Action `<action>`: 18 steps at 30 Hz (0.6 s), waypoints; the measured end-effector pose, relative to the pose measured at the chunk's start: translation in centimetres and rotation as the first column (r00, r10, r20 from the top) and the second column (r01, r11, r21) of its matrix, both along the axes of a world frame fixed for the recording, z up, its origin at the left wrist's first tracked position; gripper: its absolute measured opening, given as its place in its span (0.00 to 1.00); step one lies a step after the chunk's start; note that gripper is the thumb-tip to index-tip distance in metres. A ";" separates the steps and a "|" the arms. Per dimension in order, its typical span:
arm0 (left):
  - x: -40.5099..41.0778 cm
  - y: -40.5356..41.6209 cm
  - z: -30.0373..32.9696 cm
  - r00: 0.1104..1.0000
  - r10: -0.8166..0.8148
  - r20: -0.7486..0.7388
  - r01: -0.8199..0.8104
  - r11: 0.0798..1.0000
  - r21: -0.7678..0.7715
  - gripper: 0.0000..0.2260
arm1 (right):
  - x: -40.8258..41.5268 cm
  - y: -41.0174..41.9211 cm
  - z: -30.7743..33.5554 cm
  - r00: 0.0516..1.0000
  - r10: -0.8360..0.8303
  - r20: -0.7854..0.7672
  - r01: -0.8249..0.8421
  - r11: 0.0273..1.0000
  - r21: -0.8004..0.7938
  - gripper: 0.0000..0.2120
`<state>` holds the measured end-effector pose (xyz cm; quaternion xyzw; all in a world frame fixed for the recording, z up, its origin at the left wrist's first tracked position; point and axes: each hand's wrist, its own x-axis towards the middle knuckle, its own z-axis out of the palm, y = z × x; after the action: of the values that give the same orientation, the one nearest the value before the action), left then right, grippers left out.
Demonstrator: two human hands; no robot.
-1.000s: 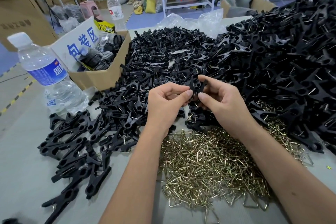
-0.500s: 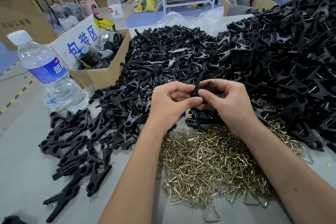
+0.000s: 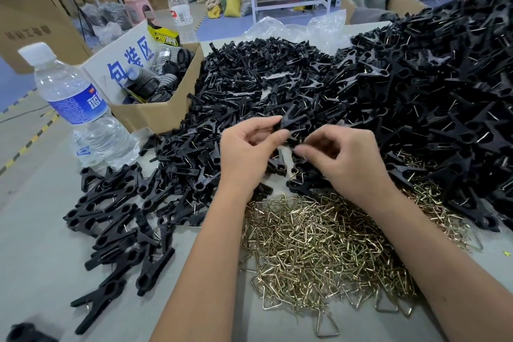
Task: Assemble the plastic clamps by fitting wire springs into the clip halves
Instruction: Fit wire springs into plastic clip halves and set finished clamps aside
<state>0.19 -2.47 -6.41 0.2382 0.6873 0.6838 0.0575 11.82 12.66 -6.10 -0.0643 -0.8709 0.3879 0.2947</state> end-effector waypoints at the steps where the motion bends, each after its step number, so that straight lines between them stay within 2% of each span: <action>1: -0.3 -0.2 -0.1 0.999 0.047 0.008 -0.048 0.999 0.020 0.12 | 0.1 -0.2 0.2 0.998 0.017 0.068 -0.030 0.981 0.193 0.14; 2: -0.6 -0.3 -0.2 0.996 0.089 0.010 -0.089 0.995 0.039 0.12 | 0.2 -0.6 0.4 0.986 0.023 0.164 -0.077 0.940 0.332 0.14; 4: -1.0 -0.5 -0.2 0.990 0.139 -0.004 -0.138 0.988 0.071 0.12 | 0.1 -1.2 0.7 0.949 -0.016 0.314 -0.142 0.870 0.473 0.14; 9: -1.3 -0.7 -0.4 0.990 0.142 -0.019 -0.140 0.986 0.093 0.12 | 0.0 -1.4 1.2 0.903 -0.016 0.430 -0.208 0.859 0.468 0.10; 11: -1.4 -0.8 -0.5 0.991 0.134 -0.018 -0.132 0.987 0.087 0.14 | 0.1 -1.3 1.2 0.916 0.029 0.401 -0.207 0.888 0.410 0.07; 13: -1.5 -0.9 -0.5 0.992 0.122 -0.029 -0.120 0.990 0.075 0.15 | 0.3 -1.2 0.9 0.963 0.053 0.263 -0.133 0.946 0.297 0.03; 15: -1.6 -1.0 -0.6 0.994 0.100 -0.052 -0.097 0.994 0.049 0.15 | 0.2 -0.7 0.7 0.994 0.009 0.105 -0.014 0.999 0.044 0.03; 16: -1.5 -1.0 -0.5 0.995 0.077 -0.067 -0.075 0.997 0.031 0.15 | 0.2 -0.4 0.8 0.999 -0.024 0.047 0.030 0.990 -0.140 0.03; 18: -1.2 -0.8 -0.4 0.997 0.008 -0.080 -0.008 1.000 -0.004 0.16 | 0.0 -0.1 0.9 0.996 -0.083 -0.044 0.049 0.859 -0.509 0.04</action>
<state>-0.98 -3.25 -6.81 0.2625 0.6915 0.6724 0.0276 11.79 12.51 -5.18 -0.1566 -0.7255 0.5949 0.3084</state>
